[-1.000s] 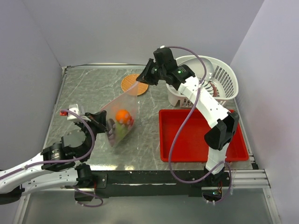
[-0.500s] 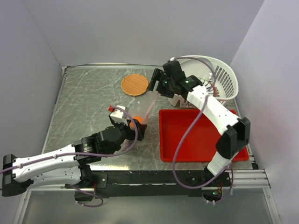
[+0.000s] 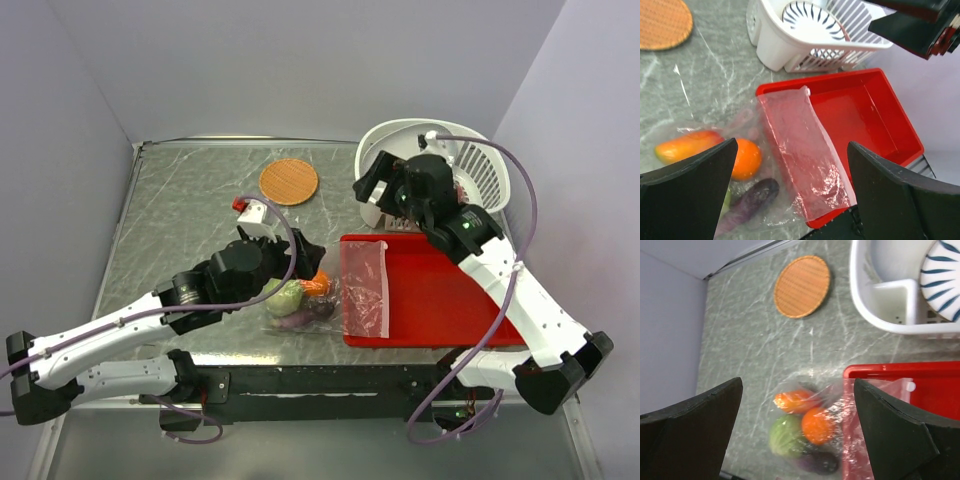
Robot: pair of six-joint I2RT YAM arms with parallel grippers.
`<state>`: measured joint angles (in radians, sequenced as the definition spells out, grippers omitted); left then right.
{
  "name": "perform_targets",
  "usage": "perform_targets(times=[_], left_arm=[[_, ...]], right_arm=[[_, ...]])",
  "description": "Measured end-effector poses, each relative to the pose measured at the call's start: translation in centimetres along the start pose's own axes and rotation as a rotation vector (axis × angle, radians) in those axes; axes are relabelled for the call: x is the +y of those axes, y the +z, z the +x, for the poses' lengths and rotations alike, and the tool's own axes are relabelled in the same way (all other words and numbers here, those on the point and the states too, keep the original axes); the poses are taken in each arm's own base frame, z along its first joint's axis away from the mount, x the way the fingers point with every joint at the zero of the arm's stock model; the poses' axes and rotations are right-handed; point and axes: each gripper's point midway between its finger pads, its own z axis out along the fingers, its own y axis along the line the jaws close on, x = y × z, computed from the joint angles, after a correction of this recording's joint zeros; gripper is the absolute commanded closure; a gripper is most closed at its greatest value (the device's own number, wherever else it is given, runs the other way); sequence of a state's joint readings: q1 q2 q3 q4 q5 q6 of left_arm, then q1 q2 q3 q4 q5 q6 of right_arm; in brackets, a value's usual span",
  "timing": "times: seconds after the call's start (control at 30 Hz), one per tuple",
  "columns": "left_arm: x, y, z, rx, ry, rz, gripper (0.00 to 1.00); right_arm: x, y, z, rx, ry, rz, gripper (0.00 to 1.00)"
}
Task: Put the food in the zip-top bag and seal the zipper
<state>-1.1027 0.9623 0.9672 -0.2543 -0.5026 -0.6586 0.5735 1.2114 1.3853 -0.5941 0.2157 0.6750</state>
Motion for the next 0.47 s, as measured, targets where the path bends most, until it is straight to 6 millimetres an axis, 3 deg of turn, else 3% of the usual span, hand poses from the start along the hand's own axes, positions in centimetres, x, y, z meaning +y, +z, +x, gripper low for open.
perform_targets(times=[0.27, 0.47], left_arm=[[1.0, 0.4, 1.3, 0.067, -0.017, -0.023, 0.03], [1.6, 0.4, 1.9, 0.098, -0.012, -0.034, 0.03]], right_arm=[[-3.5, 0.1, 2.4, 0.002, -0.019, 0.082, 0.0], [-4.0, -0.7, 1.7, -0.043, -0.013, 0.089, 0.0]])
